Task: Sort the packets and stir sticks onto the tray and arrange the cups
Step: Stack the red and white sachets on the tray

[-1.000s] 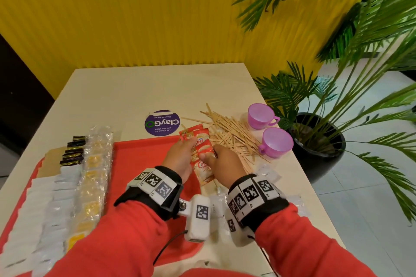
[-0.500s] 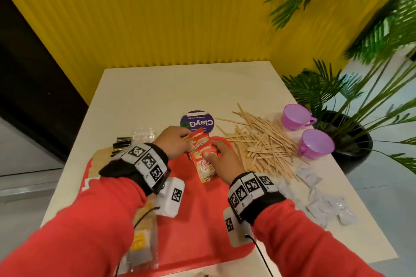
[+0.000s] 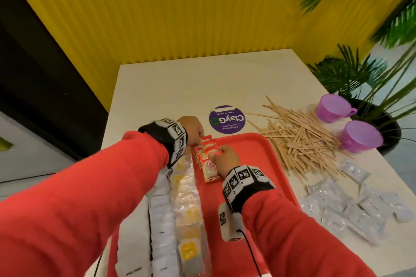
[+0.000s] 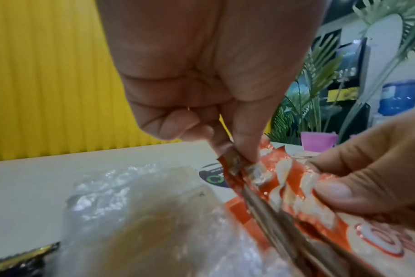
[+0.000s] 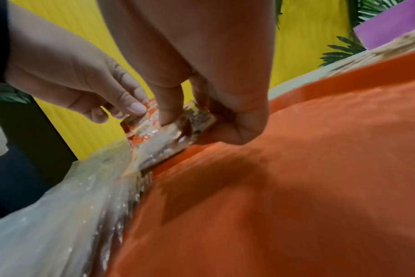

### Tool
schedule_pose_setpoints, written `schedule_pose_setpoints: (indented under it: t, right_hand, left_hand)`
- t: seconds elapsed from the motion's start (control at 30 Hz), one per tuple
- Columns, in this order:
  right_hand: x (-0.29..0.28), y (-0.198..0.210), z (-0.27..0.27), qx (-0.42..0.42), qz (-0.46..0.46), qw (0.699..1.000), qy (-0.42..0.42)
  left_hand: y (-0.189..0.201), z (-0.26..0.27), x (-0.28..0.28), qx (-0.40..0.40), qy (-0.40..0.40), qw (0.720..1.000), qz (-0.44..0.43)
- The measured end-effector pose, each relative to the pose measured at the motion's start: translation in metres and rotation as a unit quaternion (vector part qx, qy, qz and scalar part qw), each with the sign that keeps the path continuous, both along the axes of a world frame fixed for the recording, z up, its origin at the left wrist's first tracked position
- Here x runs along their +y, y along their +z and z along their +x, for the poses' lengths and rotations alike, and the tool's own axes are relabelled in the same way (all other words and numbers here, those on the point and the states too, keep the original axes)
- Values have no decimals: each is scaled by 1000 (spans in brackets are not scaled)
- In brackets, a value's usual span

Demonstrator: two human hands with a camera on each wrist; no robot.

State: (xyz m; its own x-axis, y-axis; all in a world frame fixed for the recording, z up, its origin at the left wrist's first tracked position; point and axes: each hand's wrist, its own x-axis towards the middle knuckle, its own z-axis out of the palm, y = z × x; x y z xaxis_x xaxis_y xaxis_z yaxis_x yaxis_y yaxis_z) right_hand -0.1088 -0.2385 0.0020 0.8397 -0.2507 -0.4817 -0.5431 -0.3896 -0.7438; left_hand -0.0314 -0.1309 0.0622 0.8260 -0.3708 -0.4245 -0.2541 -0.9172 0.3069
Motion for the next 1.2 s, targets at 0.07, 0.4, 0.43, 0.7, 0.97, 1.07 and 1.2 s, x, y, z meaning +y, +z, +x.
schedule_pose_setpoints:
  t: [0.07,0.4,0.43,0.7,0.97,1.07,1.2]
  right_hand:
    - [3,-6,3,10,-15,1000,-19]
    - [8,-17,12,34,-90,995,2]
    - [9,-17,12,41,-93,995,3]
    - [8,-15,8,56,-110,992,24]
    - [10,-19,-1,47,-146,986,58]
    - [10,-20,-1,41,-146,987,56]
    - [12,-20,2,38,-151,986,62]
  left_hand:
    - [-9,8,-3,-9,-28,999,18]
    - [-28,32,-12,-16,-97,988,120]
    - [-30,33,-12,-17,-99,986,135]
    - [-33,35,-7,-21,-85,983,161]
    - [-37,32,-13,-25,-108,972,206]
    - [-36,31,-16,-33,-110,968,221]
    - [-34,30,-18,-38,-121,963,238]
